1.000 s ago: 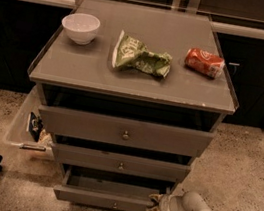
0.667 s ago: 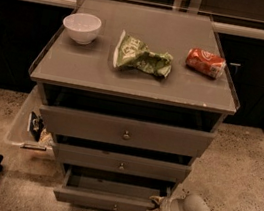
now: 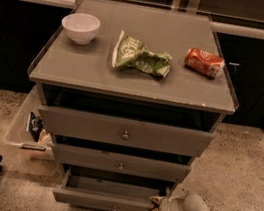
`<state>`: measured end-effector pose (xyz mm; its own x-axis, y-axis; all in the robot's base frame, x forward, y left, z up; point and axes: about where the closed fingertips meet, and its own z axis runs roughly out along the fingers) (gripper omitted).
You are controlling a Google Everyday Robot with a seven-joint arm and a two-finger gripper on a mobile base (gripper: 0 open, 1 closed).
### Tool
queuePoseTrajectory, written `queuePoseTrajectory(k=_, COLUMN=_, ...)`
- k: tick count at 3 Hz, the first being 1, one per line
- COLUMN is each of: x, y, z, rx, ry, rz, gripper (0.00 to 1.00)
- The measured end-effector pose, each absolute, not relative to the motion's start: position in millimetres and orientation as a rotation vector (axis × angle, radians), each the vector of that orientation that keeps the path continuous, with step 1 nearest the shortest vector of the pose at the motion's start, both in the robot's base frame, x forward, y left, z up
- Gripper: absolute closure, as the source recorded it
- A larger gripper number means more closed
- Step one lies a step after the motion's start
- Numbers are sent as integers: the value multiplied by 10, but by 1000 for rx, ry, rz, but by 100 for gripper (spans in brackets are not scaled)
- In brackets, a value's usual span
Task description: Open bottom drawer
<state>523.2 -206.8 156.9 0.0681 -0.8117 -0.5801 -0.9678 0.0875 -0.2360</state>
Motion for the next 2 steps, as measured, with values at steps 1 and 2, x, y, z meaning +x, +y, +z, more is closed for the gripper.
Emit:
queuePoseTrajectory(k=1, x=5232, y=-2068, z=1569, rx=-1755, ry=1774, rz=337, gripper=58)
queuePoseTrajectory(k=2, x=5231, y=-2065, z=1569, rx=-1754, ry=1774, rz=338, gripper=35)
